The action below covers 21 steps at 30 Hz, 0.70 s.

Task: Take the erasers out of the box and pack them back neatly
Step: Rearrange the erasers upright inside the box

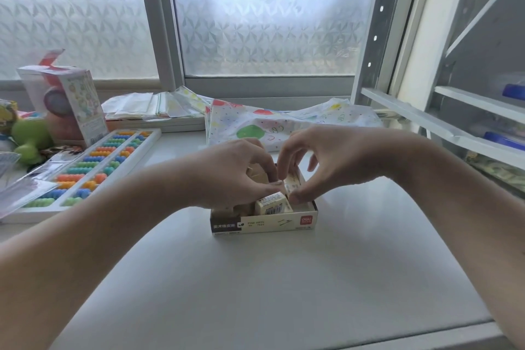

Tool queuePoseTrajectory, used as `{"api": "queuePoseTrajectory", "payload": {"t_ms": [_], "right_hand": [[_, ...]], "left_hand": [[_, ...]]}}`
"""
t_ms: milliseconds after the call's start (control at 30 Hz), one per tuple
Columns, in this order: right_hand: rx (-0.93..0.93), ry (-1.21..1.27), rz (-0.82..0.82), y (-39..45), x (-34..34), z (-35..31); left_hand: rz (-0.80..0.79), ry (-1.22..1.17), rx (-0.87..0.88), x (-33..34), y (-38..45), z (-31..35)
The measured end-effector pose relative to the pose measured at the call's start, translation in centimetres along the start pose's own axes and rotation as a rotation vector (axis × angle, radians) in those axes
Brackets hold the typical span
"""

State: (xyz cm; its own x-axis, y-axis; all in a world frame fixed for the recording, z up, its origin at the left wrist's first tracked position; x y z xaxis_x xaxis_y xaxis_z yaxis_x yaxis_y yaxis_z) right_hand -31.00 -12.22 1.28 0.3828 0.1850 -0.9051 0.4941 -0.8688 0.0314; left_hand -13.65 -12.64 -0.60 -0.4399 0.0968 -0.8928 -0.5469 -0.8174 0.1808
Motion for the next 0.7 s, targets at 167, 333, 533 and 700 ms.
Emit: {"api": "queuePoseTrajectory", "payload": {"t_ms": [167,333,533,700], "right_hand": [[0.000,0.059,0.005,-0.3,-0.8,0.3],[0.005,0.169,0.165,-0.5,-1.9,-0.1],[-0.006,0.155,0.208,-0.8,-2.1,-0.2],[0.058,0.168,0.251,-0.3,-2.0,0.4]], "left_hand": [[0.094,-0.191,0.021,-0.2,-0.1,0.1],[0.237,-0.245,0.108,-1.3,-0.4,0.9],[0.353,-0.295,0.188,-1.2,-0.6,1.8],[0.402,-0.377,0.147,-0.3,-0.8,1.6]]}}
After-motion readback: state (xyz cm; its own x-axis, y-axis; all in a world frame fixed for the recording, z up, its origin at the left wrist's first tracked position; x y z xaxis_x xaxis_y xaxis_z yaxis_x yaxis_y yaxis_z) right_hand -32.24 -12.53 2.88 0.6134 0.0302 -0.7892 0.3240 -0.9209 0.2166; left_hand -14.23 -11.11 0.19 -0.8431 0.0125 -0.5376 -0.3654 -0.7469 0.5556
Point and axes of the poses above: each hand's wrist, its own y-axis towards the middle knuckle, its own x-axis out of the palm, z = x × y, the point moved 3 cm from there along y, towards the middle knuckle, and after that the axes turned 4 degrees about z, right-handed, at the moved point
